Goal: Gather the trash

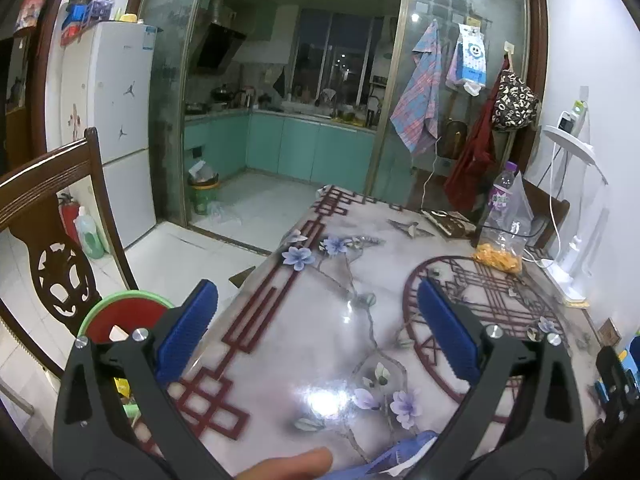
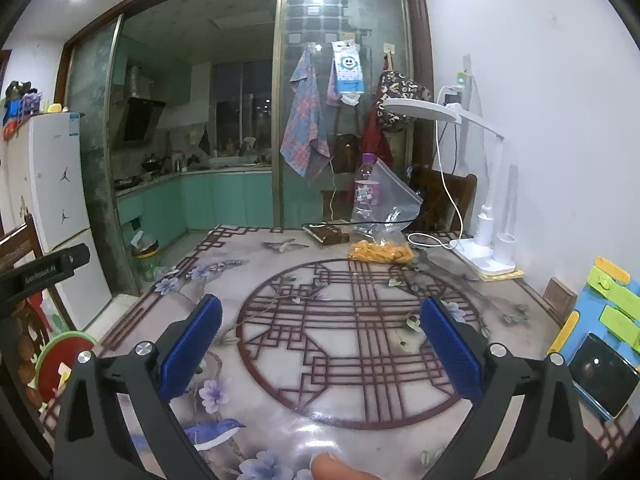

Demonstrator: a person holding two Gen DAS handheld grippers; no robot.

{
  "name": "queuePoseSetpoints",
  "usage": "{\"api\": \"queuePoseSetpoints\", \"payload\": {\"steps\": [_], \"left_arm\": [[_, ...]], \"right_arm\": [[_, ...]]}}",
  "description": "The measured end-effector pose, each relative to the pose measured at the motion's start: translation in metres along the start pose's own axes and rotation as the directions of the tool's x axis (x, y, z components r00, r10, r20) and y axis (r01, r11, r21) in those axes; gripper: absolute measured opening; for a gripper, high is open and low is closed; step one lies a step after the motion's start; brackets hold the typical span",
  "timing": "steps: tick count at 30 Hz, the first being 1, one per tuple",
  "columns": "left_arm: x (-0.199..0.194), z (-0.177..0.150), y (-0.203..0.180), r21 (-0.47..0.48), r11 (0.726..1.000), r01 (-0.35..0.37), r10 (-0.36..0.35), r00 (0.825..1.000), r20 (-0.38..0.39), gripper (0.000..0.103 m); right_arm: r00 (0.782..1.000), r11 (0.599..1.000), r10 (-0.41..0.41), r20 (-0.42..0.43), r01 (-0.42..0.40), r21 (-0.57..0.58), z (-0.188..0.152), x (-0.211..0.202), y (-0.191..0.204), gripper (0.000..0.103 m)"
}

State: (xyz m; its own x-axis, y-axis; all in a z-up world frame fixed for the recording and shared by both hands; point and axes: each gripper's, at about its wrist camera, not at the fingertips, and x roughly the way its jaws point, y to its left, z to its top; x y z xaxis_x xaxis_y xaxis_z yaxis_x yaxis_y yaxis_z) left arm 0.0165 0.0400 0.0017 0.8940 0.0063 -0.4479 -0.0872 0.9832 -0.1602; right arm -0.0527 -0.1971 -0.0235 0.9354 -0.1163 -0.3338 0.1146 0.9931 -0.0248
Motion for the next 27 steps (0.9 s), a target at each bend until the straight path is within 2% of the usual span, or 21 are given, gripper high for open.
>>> {"api": "queuePoseSetpoints", "payload": {"steps": [9,27], "left_arm": [[-0.005,-0.002,0.003,0.021,1.0,-0.011,0.01,1.0,0.02,0.098],[-0.004,-0.004,0.001,0.04,0.999,-0.011,0.011,1.0,0.011,0.098]], "right_arm": [[1.0,1.0,-0.011,-0.021,0.011,-0.011,-0.005,0.005,0.003,0.096],[0.999,1.0,-0.007,-0.052,0.007,-0.002,-0.01,0.01,0.001,0.096]]}}
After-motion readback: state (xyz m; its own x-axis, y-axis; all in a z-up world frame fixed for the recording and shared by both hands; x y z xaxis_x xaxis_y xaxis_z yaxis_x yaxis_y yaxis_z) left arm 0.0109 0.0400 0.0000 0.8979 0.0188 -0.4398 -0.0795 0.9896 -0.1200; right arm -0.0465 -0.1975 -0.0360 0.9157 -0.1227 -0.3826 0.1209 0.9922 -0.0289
